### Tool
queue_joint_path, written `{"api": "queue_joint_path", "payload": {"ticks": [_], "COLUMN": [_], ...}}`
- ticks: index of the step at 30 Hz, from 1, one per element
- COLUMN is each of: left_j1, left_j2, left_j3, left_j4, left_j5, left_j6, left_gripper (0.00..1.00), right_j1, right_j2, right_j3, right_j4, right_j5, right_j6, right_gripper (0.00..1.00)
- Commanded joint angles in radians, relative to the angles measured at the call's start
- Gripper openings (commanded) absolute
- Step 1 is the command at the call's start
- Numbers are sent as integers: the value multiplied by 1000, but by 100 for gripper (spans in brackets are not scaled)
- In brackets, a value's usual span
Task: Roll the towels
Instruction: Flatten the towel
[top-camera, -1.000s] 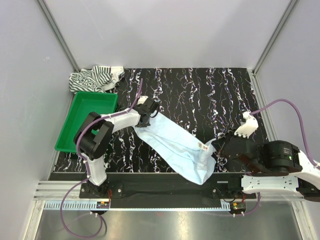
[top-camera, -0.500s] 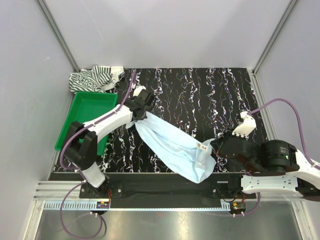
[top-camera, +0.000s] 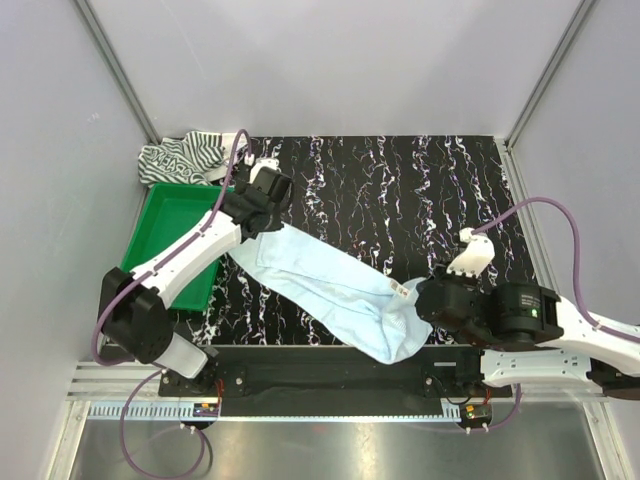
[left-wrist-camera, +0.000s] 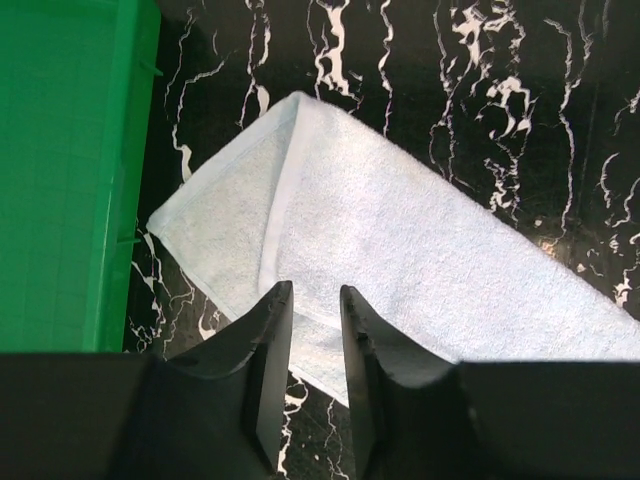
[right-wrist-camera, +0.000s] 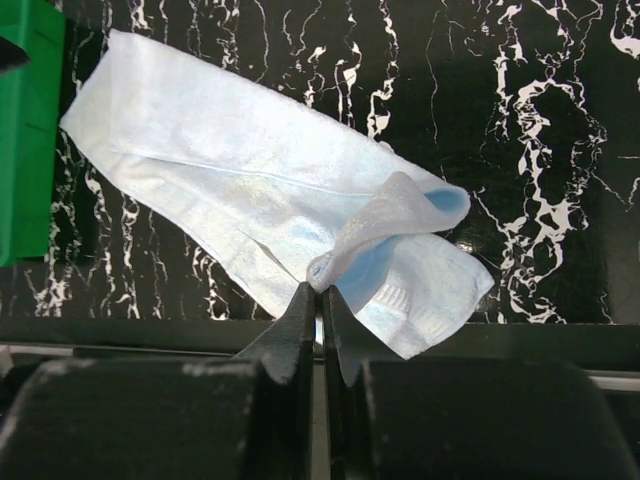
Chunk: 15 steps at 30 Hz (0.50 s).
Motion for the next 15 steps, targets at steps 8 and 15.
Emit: {"api": "queue_joint_path", "payload": {"ticks": [8, 15], "left_j1": [66, 214], "left_j2": [-8, 47], "left_j3": [-244, -335], "left_j4": [113, 187], "left_j5": [9, 45], "left_j6": [-133, -158], "left_gripper": [60, 65], "right_j1": [-3, -3], "right_j2": [-60, -8], "right_j3": [-47, -64], "right_j4": [-106, -92], "right_j5": [-19, -56], "right_j6": [-2, 7], "right_gripper": [0, 0]}}
